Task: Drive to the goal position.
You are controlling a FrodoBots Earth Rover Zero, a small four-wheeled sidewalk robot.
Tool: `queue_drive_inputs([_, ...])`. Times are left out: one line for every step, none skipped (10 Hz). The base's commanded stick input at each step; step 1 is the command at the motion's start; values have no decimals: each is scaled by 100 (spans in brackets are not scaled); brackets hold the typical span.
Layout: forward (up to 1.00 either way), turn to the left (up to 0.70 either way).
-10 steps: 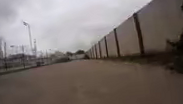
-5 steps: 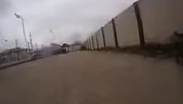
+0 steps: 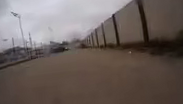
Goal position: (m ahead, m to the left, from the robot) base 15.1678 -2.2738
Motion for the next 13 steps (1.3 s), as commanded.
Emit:
queue_drive_inputs([100,27])
queue_drive_inputs([100,27])
queue_drive_inputs([100,27])
queue_drive_inputs([100,13])
queue_drive_inputs([100,0])
queue_drive_inputs([100,0])
queue_drive_inputs([100,0])
queue_drive_inputs([100,0])
queue_drive_inputs([100,0])
queue_drive_inputs([100,0])
queue_drive_inputs([100,0])
queue_drive_inputs([100,0])
queue_drive_inputs([100,0])
